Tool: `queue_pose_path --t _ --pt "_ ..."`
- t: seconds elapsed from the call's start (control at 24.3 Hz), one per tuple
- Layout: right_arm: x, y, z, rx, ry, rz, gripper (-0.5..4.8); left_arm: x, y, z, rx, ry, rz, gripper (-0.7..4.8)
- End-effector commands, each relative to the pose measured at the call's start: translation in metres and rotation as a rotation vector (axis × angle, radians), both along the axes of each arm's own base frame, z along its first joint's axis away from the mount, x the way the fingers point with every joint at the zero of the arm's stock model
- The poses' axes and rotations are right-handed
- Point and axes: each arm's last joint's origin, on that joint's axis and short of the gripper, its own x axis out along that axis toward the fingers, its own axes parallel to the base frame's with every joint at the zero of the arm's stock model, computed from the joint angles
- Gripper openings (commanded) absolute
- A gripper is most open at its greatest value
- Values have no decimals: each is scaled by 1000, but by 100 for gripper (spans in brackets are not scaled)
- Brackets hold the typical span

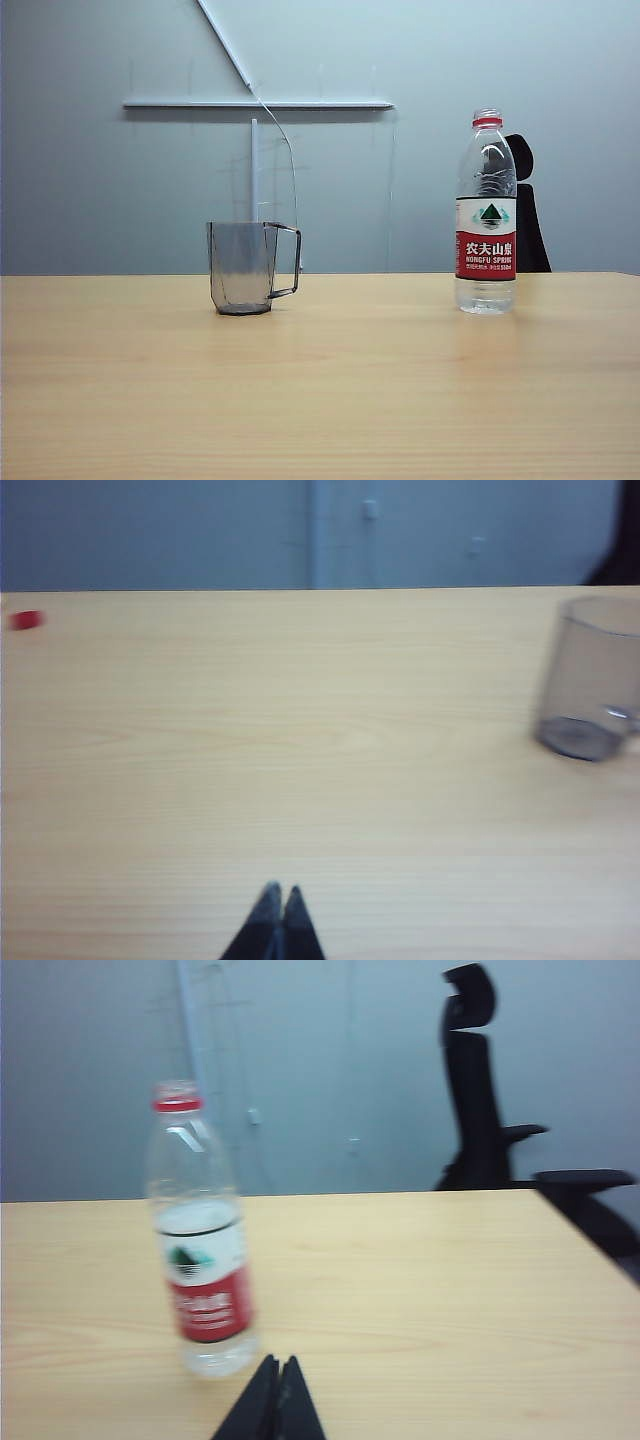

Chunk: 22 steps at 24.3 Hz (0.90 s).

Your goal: Pick up the mineral water bottle on the table and pour water into the mug until it's half full.

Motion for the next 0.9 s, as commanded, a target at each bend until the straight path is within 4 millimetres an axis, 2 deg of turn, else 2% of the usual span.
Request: queue_pose_path --t 0.04,0.12,0.21,0.37,0.41,0.58,0.7,0.78,0.82,0.86,0.9 --pt "0 3 1 85 -17 124 0 0 -14 -1 3 18 -109 -2" --pt "0 5 1 181 -3 186 6 -1 -25 -3 10 46 -219 -2" --pt "-1 6 1 272 16 257 85 -4 -38 -6 25 88 -356 -2" --pt "-2 8 7 314 32 308 132 -7 -47 -9 39 118 -443 -2" --pt "-2 9 9 314 34 315 165 -7 -47 -9 39 118 -444 -2" --pt "4 14 22 263 53 302 478 -7 -47 -9 39 117 -440 -2" --pt "23 28 37 155 35 323 479 -7 -47 -9 39 117 -441 -2" --pt "59 49 42 35 29 262 479 -7 -47 -9 39 117 -441 -2" --pt "71 56 42 18 33 261 479 -7 -47 -9 39 117 -441 -2" --pt "94 64 40 3 39 272 479 -7 -47 -9 39 117 -441 -2" --pt "109 69 37 3 39 266 479 -7 -47 -9 39 117 -441 -2"
